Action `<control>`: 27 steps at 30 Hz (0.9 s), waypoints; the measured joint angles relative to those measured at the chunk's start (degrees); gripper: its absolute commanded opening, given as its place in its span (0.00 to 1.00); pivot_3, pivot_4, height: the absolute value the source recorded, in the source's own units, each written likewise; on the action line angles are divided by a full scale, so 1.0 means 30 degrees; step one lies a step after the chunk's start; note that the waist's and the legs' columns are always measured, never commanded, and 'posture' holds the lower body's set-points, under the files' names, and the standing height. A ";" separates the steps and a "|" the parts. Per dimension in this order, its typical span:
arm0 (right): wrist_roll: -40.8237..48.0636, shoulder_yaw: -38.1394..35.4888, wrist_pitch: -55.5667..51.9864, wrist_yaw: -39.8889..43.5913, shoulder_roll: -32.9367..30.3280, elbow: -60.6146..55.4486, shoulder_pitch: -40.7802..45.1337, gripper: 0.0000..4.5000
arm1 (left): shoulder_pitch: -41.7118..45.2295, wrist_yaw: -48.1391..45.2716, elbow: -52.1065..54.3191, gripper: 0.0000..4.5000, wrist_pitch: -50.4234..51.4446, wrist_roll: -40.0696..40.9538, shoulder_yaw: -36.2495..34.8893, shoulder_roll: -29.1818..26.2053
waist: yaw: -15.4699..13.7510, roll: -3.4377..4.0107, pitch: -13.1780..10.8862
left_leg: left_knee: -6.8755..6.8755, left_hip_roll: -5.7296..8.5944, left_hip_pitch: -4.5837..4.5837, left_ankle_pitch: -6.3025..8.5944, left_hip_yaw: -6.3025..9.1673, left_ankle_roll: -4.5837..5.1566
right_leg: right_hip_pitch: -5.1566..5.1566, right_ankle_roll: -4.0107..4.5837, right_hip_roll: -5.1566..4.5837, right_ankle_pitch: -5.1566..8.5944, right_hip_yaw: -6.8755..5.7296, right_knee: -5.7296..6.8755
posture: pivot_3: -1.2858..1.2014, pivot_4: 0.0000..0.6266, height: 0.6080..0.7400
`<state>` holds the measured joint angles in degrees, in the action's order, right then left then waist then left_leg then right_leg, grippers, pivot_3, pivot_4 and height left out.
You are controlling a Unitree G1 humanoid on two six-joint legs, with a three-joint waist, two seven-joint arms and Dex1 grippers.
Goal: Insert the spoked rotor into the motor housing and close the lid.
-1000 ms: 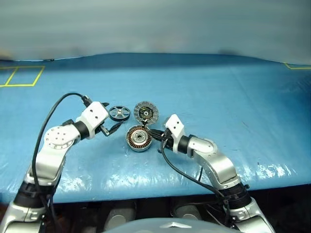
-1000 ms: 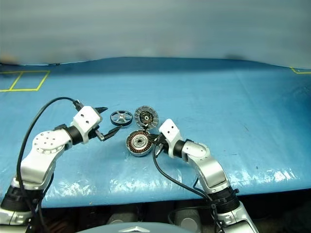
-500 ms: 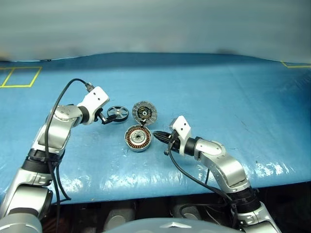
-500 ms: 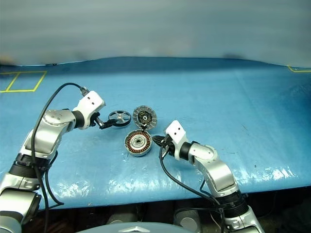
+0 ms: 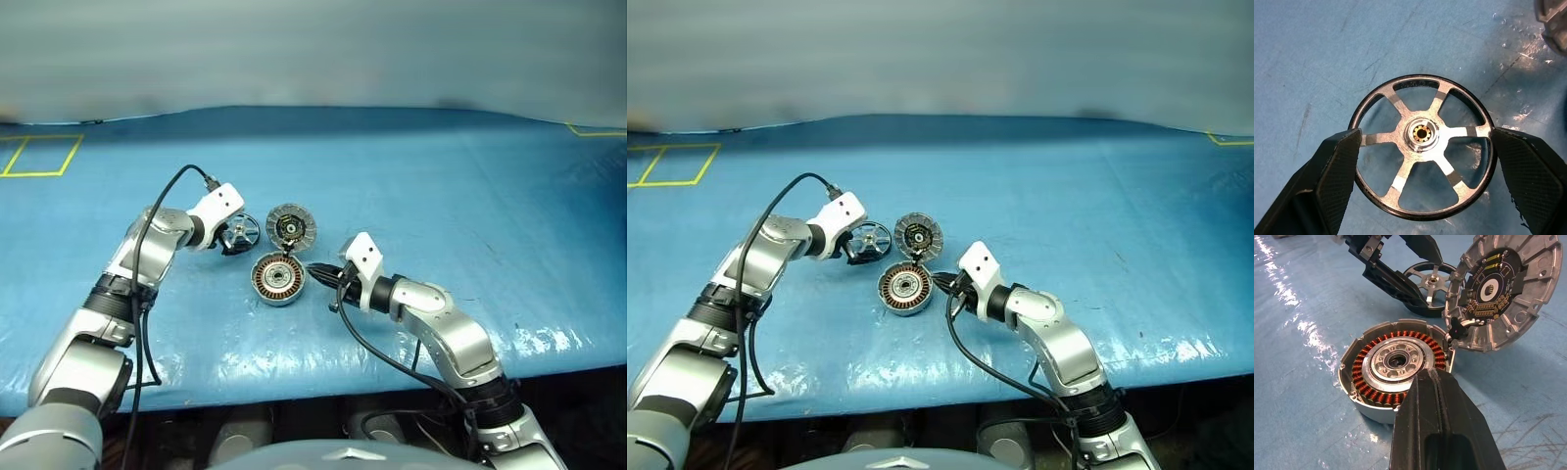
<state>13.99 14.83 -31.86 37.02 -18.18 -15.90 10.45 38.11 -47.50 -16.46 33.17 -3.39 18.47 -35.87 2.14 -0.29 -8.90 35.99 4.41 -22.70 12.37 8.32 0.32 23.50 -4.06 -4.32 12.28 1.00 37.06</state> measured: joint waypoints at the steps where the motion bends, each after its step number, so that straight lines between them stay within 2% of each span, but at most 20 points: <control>1: -0.0005 0.0000 0.0001 -0.0005 -0.0002 0.0000 0.0021 0.00 | 0.0072 -0.0021 -0.0134 1.00 -0.0066 -0.0091 0.0032 0.0068 | 0.0002 0.0000 0.0000 | 0.0000 -0.0001 0.0001 0.0000 0.0000 0.0000 | 0.0001 0.0000 0.0001 0.0000 0.0002 0.0002 | 0.52 0.24 1.00; 10: -0.0044 0.0008 0.0005 -0.0237 -0.0029 0.0004 0.0042 0.00 | -0.0682 -0.0099 0.0256 1.00 -0.0265 -0.0252 0.0005 -0.0157 | 0.0018 0.0001 0.0001 | 0.0019 -0.0004 0.0011 -0.0010 -0.0013 -0.0004 | 0.0014 0.0000 0.0001 0.0000 0.0023 0.0051 | 0.52 0.24 1.00; 12: -0.0052 0.0011 0.0006 -0.0253 -0.0038 0.0014 0.0042 0.00 | -0.1227 -0.0109 0.0265 0.91 -0.0268 -0.0370 0.0004 -0.0300 | 0.0007 -0.0001 0.0000 | 0.0019 -0.0005 0.0006 -0.0011 -0.0013 -0.0006 | 0.0022 0.0004 0.0003 -0.0002 0.0024 0.0055 | 0.52 0.24 1.00; 17: -0.0066 0.0186 0.0023 -0.0256 0.0032 0.0064 0.0163 0.00 | -0.1280 -0.0617 0.0335 0.91 -0.0193 -0.0583 0.0022 -0.1088 | -0.0019 -0.0003 0.0000 | 0.0022 -0.0001 0.0007 -0.0016 -0.0016 -0.0003 | 0.0016 0.0000 0.0001 -0.0001 0.0021 0.0055 | 0.52 0.24 1.00; 22: -0.0133 0.0211 0.0050 -0.0285 0.0036 0.0088 0.0202 0.00 | -0.1280 -0.0888 0.0333 0.91 -0.0236 -0.0794 0.0029 -0.1124 | -0.0023 -0.0003 0.0000 | 0.0021 -0.0002 0.0006 -0.0017 -0.0014 -0.0002 | 0.0017 0.0003 0.0001 -0.0003 0.0020 0.0055 | 0.52 0.24 1.00; 23: -0.0143 0.0211 0.0056 -0.0308 0.0039 0.0090 0.0202 0.00 | -0.1282 -0.0903 0.0332 0.83 -0.0240 -0.0815 0.0029 -0.1111 | -0.0022 -0.0003 0.0000 | 0.0021 -0.0002 0.0006 -0.0017 -0.0014 -0.0002 | 0.0016 0.0003 0.0001 -0.0003 0.0020 0.0055 | 0.52 0.24 1.00; 26: -0.0189 0.0219 0.0103 -0.0367 0.0055 0.0103 0.0204 0.00 | -0.1250 -0.0869 0.0336 0.66 -0.0343 -0.0886 -0.0029 -0.1048 | -0.0017 -0.0002 0.0003 | 0.0022 -0.0002 0.0013 -0.0018 -0.0017 -0.0003 | 0.0010 0.0000 0.0000 -0.0002 0.0023 0.0058 | 0.52 0.24 1.00; 27: -0.0209 0.0219 0.0119 -0.0379 0.0051 0.0117 0.0204 0.00 | -0.1238 -0.0870 0.0336 0.66 -0.0347 -0.0916 -0.0047 -0.1049 | -0.0012 -0.0001 0.0004 | 0.0023 -0.0002 0.0014 -0.0018 -0.0019 -0.0002 | 0.0011 0.0000 0.0000 -0.0002 0.0025 0.0062 | 0.52 0.24 1.00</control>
<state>13.36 15.49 -31.50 35.88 -18.03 -15.56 11.07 34.39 -50.12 -15.45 32.13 -6.14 18.33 -39.02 2.10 -0.29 -8.89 36.06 4.40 -22.66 12.31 8.26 0.31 23.53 -4.06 -4.32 12.27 1.07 37.25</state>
